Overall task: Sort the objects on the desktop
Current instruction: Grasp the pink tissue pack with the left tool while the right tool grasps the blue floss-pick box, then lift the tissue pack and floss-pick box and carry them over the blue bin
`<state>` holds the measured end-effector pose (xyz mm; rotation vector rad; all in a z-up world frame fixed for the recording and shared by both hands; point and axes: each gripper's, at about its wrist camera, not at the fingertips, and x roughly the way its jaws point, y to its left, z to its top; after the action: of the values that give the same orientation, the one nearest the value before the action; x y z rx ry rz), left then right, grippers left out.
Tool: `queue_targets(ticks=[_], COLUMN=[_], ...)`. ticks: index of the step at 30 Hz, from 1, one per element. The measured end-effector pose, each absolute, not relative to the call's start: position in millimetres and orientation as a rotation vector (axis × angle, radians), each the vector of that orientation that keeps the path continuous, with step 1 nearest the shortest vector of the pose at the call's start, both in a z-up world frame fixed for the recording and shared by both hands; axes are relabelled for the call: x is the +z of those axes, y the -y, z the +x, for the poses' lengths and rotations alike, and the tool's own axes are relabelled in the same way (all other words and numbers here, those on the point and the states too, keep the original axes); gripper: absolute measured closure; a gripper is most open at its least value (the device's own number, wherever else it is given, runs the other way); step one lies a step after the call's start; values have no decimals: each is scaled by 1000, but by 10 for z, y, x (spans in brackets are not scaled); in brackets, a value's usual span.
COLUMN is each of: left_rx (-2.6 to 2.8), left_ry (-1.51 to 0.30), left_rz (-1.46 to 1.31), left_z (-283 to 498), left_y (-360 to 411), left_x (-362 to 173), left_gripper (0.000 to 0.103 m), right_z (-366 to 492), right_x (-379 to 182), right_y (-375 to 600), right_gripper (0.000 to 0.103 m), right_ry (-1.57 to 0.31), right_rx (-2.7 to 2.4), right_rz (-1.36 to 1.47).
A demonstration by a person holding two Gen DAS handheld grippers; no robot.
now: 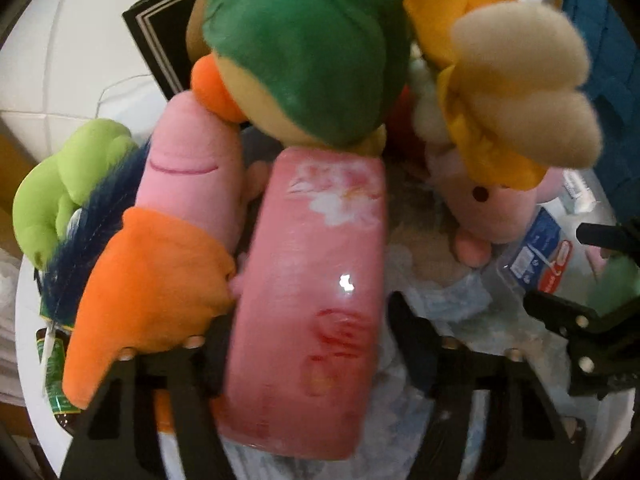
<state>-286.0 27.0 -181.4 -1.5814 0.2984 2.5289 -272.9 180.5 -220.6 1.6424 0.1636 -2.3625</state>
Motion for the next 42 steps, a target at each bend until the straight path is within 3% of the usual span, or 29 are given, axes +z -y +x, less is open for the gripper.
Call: queue_targets(ticks=[9,10,11,17,32,42], left_rx=[2487,2481,2475,2496,2606,2642], left_ry=[-203,-196,-192,-206,-244,-272], left_rz=[-1607,-1607,-1605,-1578,-1260,-1004], left_z=[-2715,-2675,-2613,-2304,-1436,-820], left_y=[-262,-264,-270,-244,-296,-486], left_x=[-1806,-1799,-1786,-1658,-809,-191], left_gripper=[53,53,53,53,53,53], right_z=[-2838,-2819,-2803,-2625,-1649,-725], right_x=[-2454,-2430,-2405,-2249,-1219,-218], right_y=[-1740,-1753,-1764,-1788,-1768,-2046], right_gripper=[1,10,12,12,12,12], right_ry=[-199,-188,-179,-156,-114,-90], right_rx=[-2325,-2335,-2340,-2358,-2507,-2729], right_rz=[1688,1679,1673,1629,1363,1041])
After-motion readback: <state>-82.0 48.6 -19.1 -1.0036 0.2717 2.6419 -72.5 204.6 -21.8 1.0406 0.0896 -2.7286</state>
